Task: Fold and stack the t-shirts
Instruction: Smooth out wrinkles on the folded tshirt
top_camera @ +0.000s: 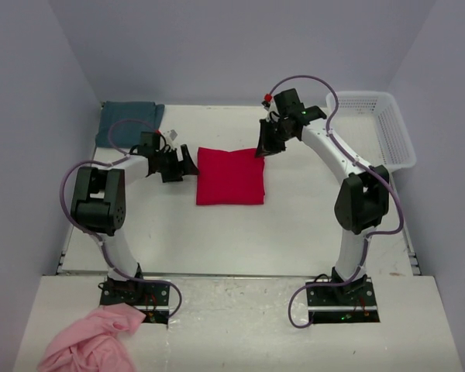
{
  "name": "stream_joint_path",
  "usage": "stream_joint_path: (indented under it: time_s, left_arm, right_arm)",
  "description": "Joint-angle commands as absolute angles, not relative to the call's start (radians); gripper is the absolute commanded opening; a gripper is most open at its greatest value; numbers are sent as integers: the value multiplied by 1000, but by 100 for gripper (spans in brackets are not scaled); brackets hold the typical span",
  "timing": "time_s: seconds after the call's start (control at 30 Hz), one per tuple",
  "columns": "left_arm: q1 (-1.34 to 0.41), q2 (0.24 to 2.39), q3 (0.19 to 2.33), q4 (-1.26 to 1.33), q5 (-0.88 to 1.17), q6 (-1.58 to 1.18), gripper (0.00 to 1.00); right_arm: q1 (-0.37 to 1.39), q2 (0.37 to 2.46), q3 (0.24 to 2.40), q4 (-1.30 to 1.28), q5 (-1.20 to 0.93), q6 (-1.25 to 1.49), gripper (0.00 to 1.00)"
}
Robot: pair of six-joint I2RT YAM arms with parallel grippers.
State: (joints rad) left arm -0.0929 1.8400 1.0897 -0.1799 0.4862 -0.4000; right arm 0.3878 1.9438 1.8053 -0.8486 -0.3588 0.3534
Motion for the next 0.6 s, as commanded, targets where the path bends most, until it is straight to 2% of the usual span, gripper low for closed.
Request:
stream_joint_path:
  time_s: [0.0,0.37,0.57]
  left_arm:
    - [-92,1916,1137,-198,551,-384,91]
    - [-95,1925,1109,-221,508,-400,89]
    - [-118,1911,1092,-224,499,-410,89]
  right_arm:
    - [388,1893,1798,-815,-374,333,0]
    - [388,1917,1758,-825,-347,357,0]
    - [391,2009,1763,-894,-230,385,0]
